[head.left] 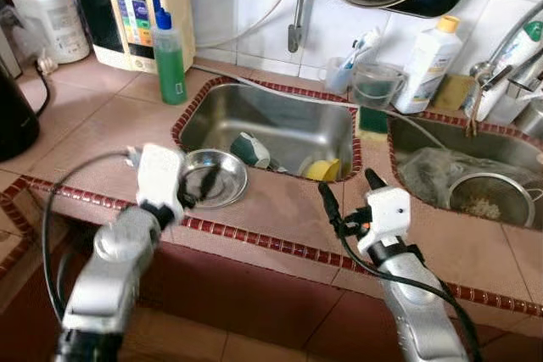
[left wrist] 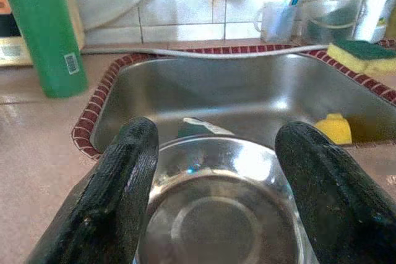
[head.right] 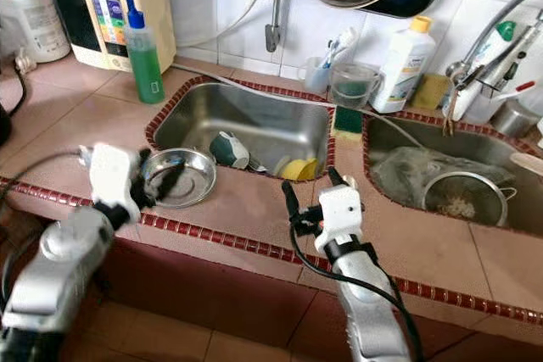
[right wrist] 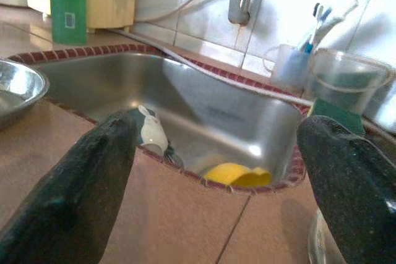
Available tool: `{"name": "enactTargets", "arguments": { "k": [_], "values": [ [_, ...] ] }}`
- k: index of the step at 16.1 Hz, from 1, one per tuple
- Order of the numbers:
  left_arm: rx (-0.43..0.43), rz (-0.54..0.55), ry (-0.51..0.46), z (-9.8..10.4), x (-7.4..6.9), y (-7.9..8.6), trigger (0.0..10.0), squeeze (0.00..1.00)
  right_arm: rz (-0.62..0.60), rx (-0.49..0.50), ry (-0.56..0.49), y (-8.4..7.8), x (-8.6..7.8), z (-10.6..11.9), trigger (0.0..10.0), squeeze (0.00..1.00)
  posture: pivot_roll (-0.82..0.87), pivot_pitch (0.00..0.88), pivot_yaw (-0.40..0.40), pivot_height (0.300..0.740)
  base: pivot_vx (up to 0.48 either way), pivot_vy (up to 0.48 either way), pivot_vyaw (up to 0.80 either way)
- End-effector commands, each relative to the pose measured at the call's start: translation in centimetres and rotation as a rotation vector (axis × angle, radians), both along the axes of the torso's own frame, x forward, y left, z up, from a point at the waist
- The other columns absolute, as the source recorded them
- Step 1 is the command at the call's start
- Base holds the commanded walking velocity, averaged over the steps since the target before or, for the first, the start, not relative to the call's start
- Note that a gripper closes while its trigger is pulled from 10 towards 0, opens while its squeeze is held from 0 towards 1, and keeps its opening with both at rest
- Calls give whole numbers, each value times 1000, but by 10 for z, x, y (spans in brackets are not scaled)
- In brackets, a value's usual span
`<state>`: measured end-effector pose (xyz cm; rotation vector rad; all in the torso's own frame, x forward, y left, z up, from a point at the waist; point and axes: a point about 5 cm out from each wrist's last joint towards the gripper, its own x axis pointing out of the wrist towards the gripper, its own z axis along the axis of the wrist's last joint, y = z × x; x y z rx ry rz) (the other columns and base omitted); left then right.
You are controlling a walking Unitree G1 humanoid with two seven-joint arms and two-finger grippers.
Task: Kitchen organization
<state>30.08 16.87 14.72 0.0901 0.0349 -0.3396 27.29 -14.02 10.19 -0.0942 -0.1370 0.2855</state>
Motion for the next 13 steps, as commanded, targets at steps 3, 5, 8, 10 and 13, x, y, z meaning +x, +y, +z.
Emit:
{"name": "enactTargets", "arguments": {
  "k": [3,5,8,10,13],
  "values": [
    [-85,63,106,0,14,3,10000,0,83,24,-28,6,-10,11,10000,0,-58,0,-25,740,0,0,0],
    [-112,83,143,-1,18,3,10000,0,132,47,-27,12,-16,16,10000,0,-63,0,-22,740,0,0,0],
    [-120,161,180,-2,27,8,10000,0,232,102,17,18,-24,23,10000,0,-72,0,-18,740,0,0,0],
    [-100,213,224,-4,31,13,10000,0,298,97,39,20,-29,24,10000,0,-76,0,-17,740,0,0,0],
    [-41,291,282,-10,35,19,10000,0,348,114,61,26,-34,28,10000,0,-78,0,-20,740,0,0,0]
  ]
}}
